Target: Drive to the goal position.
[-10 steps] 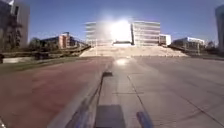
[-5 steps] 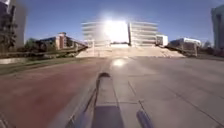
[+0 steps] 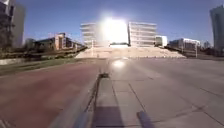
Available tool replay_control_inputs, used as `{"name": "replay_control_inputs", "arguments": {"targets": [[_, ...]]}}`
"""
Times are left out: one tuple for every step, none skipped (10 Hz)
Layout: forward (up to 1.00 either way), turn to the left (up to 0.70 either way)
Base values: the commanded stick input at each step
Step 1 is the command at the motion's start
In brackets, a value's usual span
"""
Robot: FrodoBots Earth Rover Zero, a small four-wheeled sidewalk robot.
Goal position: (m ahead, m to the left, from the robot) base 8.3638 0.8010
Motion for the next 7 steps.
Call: {"name": "replay_control_inputs", "arguments": {"targets": [[0.7,-0.13],[0.7,-0.13],[0.7,-0.13],[0.7,-0.13],[0.7,-0.13],[0.7,-0.13],[0.7,-0.13]]}}
